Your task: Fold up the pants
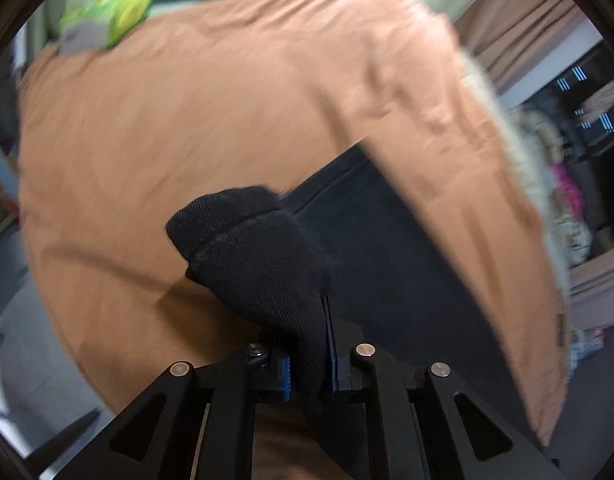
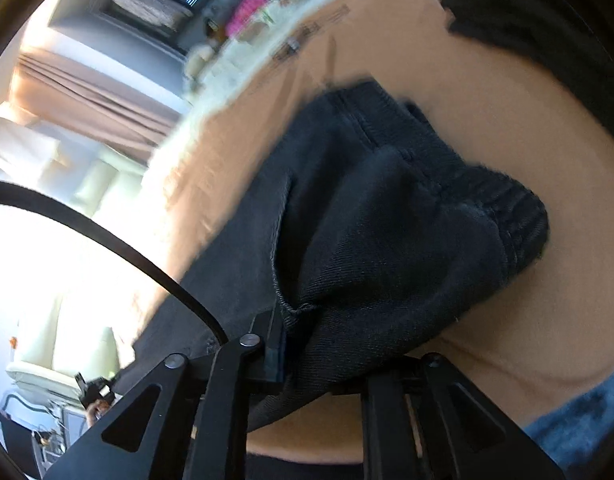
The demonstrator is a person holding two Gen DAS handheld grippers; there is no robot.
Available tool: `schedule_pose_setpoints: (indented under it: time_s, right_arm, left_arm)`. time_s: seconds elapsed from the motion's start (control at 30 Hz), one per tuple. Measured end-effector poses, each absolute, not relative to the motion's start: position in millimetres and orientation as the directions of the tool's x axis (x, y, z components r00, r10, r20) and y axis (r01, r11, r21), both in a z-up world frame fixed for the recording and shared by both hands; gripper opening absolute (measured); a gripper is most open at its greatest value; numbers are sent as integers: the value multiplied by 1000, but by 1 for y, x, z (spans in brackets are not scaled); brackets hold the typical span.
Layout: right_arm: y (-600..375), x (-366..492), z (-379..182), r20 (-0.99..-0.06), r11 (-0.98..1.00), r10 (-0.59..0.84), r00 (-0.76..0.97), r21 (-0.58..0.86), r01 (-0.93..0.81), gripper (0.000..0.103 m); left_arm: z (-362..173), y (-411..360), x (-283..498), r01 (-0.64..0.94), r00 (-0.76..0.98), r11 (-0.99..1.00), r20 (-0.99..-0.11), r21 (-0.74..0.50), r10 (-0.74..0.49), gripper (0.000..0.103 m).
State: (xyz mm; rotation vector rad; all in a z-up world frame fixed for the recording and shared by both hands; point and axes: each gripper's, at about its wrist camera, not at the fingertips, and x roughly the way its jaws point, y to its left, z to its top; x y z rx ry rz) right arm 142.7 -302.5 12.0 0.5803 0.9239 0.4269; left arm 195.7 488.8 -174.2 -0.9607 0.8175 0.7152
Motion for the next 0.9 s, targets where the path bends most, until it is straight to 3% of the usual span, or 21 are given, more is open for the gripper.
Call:
schedule_pose_setpoints:
  time_s: [0.03, 0.07, 0.1, 0.17, 0.43, 0.73, 0.8, 0.9]
  right_arm:
    - [-304, 142, 8, -639, 787, 554, 533, 611, -84, 31]
    - [-310, 138, 6, -657, 804, 528, 538, 590, -69, 48]
    - [-315, 135, 5, -655, 807, 522, 547, 587, -67, 59]
    - [-329, 129, 5, -624, 785, 560, 546, 610, -109, 64]
    - [-366, 129, 35, -603, 845, 459, 652, 522, -113, 64]
    - [-349, 188, 29, -660, 892, 428, 618, 417, -173, 64]
    - [-341, 202, 34, -678, 902, 423, 602, 382, -203, 73]
    - [-327, 218, 32, -715, 916, 401, 573, 320, -241, 73]
  left_arm:
    - [-183, 486, 191, -836, 475, 389, -865, -388, 159, 25]
    - [-187, 484, 187, -836, 476, 386, -865, -389, 159, 31]
    - [-189, 482, 183, -832, 484, 387, -861, -397, 156, 37]
    - [-190, 477, 176, -821, 503, 394, -851, -414, 153, 43]
    - [-183, 459, 166, -805, 523, 418, -837, -422, 162, 45]
    - [-176, 431, 165, -801, 525, 427, -836, -421, 159, 45]
    - [-174, 426, 162, -802, 523, 427, -836, -418, 164, 45]
    - [-172, 420, 159, -807, 514, 429, -840, -406, 172, 45]
